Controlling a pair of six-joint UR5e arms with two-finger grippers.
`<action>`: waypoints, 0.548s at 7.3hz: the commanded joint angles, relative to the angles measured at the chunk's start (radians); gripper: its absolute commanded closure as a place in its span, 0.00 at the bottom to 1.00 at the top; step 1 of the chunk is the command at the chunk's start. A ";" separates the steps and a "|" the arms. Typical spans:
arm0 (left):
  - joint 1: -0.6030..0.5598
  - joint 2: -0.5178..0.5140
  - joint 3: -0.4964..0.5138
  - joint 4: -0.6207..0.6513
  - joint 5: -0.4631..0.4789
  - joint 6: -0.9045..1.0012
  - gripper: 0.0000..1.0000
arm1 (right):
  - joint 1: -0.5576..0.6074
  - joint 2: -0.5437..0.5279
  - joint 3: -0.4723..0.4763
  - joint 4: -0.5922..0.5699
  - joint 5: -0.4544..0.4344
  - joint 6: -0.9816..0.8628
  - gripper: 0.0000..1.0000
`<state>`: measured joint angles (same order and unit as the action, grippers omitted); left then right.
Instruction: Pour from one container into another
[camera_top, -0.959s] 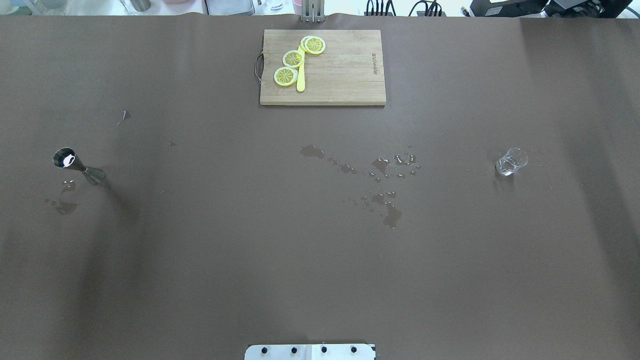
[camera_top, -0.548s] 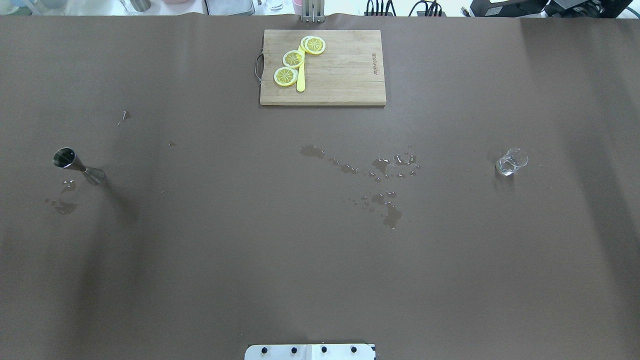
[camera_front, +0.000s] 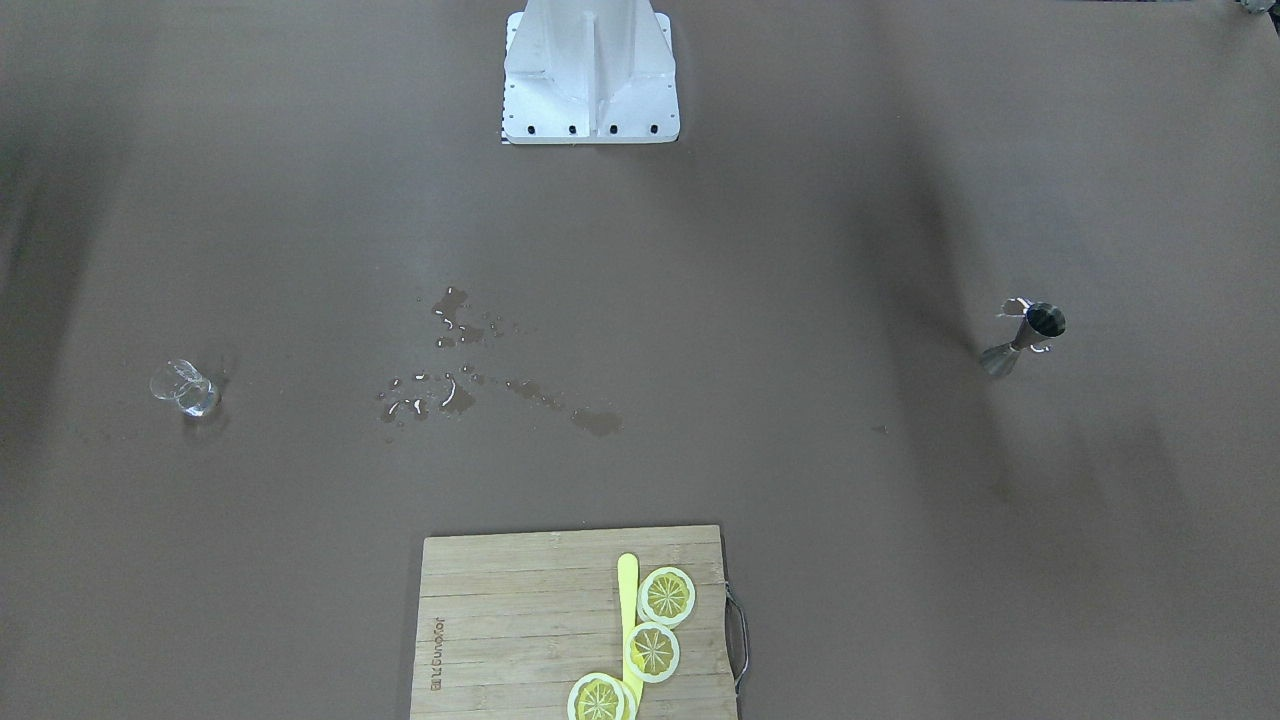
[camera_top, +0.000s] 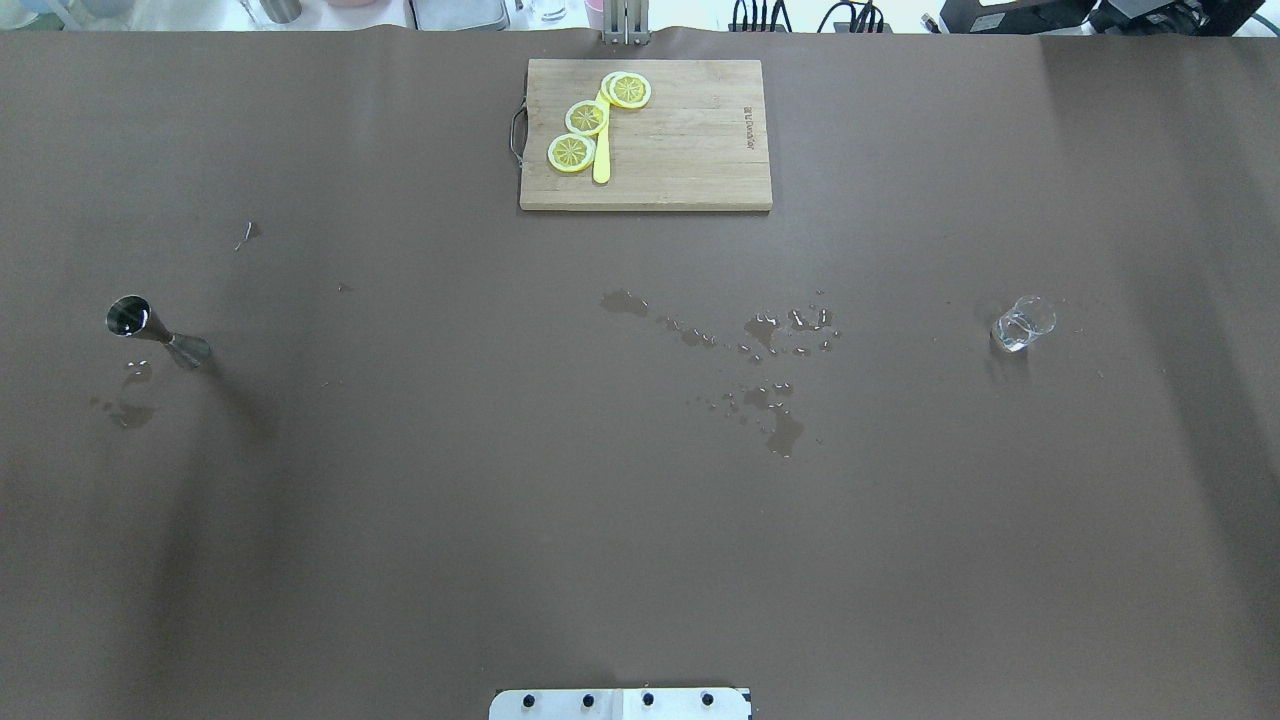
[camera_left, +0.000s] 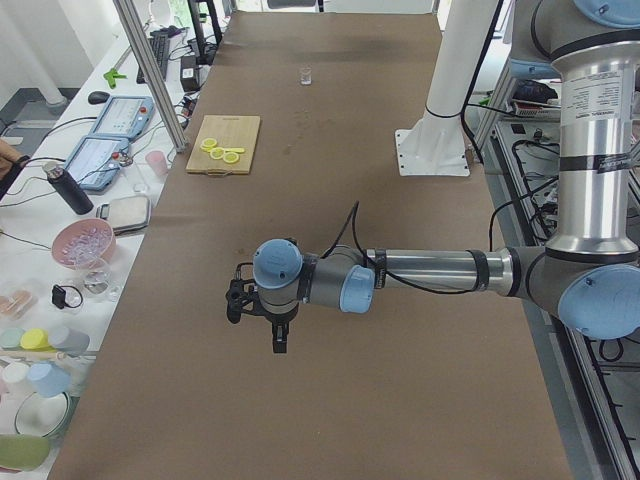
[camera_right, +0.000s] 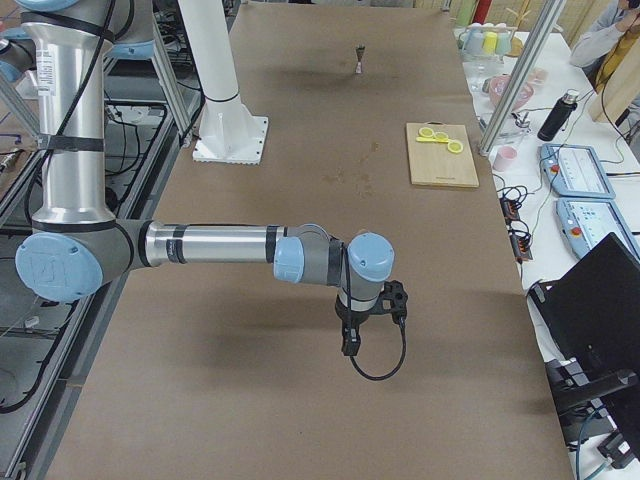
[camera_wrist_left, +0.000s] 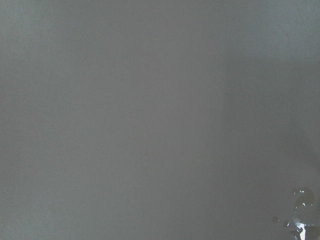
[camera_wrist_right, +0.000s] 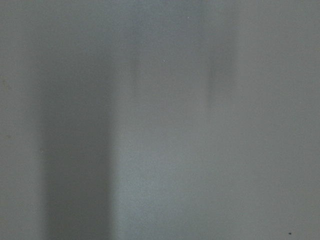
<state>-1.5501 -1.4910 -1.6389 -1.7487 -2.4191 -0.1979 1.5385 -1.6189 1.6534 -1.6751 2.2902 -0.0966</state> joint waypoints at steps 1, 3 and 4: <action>-0.001 0.000 -0.001 0.000 0.000 0.000 0.01 | 0.000 -0.001 0.000 0.000 0.000 0.000 0.00; -0.001 0.000 -0.001 -0.002 0.000 0.000 0.01 | 0.003 -0.001 0.000 0.000 0.000 0.000 0.00; -0.001 0.000 -0.001 -0.002 -0.002 0.000 0.01 | 0.006 -0.001 0.000 0.000 0.002 0.000 0.00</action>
<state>-1.5508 -1.4910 -1.6397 -1.7497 -2.4194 -0.1979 1.5413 -1.6198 1.6536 -1.6751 2.2905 -0.0966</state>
